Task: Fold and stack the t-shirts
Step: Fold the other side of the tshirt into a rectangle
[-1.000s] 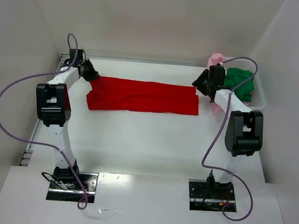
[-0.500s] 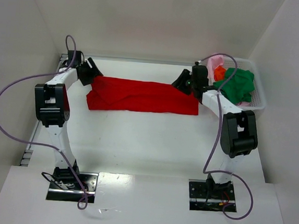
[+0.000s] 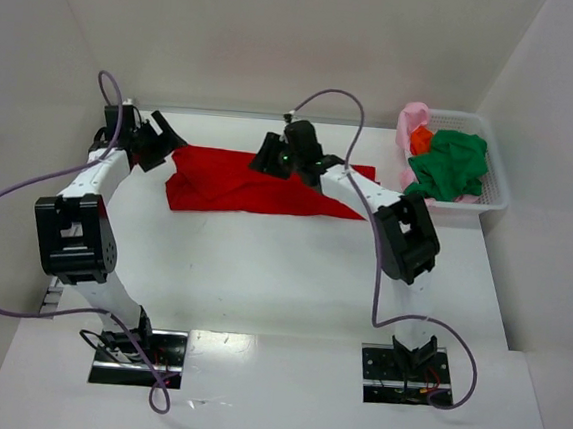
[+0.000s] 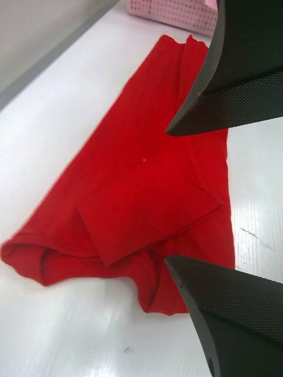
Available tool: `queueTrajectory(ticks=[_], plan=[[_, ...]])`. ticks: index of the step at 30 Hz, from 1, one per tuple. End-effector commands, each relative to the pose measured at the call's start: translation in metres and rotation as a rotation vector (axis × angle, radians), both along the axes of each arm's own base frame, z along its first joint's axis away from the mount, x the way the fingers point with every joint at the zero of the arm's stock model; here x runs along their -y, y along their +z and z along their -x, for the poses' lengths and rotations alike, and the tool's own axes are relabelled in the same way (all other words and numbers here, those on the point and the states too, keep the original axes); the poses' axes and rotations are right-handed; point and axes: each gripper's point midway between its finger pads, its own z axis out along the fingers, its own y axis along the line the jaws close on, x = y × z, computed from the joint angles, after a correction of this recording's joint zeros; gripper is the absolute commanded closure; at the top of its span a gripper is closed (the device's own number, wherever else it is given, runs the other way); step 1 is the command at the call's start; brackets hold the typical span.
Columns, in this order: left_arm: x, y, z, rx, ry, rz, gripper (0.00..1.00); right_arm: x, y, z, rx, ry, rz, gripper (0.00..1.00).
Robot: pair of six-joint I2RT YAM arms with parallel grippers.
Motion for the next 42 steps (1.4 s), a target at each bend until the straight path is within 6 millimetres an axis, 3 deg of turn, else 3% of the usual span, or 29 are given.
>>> queueTrajectory(ticks=[1,3,4,8,10,12,17,23,26,28,30,32,33,35,36,37,38,39,42], plan=[[0.002,-0.009,0.004,-0.004,-0.008,0.023,0.11,-0.033,0.003,0.007,-0.019,0.030,-0.025,0.46],[0.002,-0.011,0.005,-0.004,-0.008,0.023,0.11,-0.044,-0.013,0.012,-0.055,0.037,-0.023,0.46],[-0.002,-0.019,0.004,-0.021,0.001,0.027,0.11,-0.053,-0.006,0.016,-0.043,0.048,-0.041,0.46],[-0.003,-0.033,-0.002,-0.038,-0.007,0.071,0.12,-0.076,-0.024,0.019,-0.079,0.058,-0.057,0.46],[-0.006,-0.037,-0.006,-0.038,-0.006,0.078,0.15,-0.091,-0.021,0.023,-0.074,0.088,-0.066,0.46],[-0.006,-0.043,-0.010,-0.041,-0.020,0.080,0.16,-0.099,-0.034,0.024,-0.097,0.092,-0.057,0.46],[-0.004,-0.041,-0.016,-0.035,-0.043,0.084,0.24,-0.114,-0.041,0.020,-0.126,0.092,-0.078,0.49],[-0.003,-0.040,-0.011,-0.039,-0.068,0.069,0.25,-0.115,-0.056,0.022,-0.139,0.100,-0.026,0.50],[0.005,-0.022,-0.004,-0.006,-0.090,0.088,0.25,-0.104,-0.037,0.014,-0.064,0.068,0.026,0.50],[0.012,-0.012,0.003,0.009,-0.096,0.090,0.19,-0.096,-0.024,0.006,-0.010,0.032,0.054,0.46],[0.019,0.010,0.005,0.054,-0.107,0.085,0.15,-0.079,0.001,-0.004,0.035,0.013,0.062,0.36],[0.040,0.019,0.011,0.057,-0.135,0.113,0.10,-0.062,0.008,-0.012,0.080,0.011,0.100,0.23],[0.050,0.031,0.013,0.073,-0.140,0.144,0.06,-0.045,0.026,-0.021,0.124,-0.013,0.111,0.19],[0.075,0.042,0.016,0.079,-0.154,0.168,0.02,-0.020,0.027,-0.028,0.164,-0.020,0.182,0.08],[0.083,0.052,0.017,0.106,-0.144,0.173,0.00,-0.005,0.043,-0.031,0.241,0.009,0.233,0.01],[0.087,0.049,0.018,0.096,-0.084,0.193,0.00,0.018,0.039,-0.038,0.252,-0.009,0.291,0.01],[0.102,0.052,0.019,0.102,-0.080,0.205,0.00,0.032,0.044,-0.043,0.285,-0.012,0.332,0.01],[0.106,0.060,0.018,0.132,-0.058,0.217,0.00,0.046,0.045,-0.045,0.343,0.037,0.421,0.01],[0.122,0.060,0.014,0.134,0.013,0.283,0.00,0.083,0.061,-0.045,0.457,0.085,0.594,0.01]])
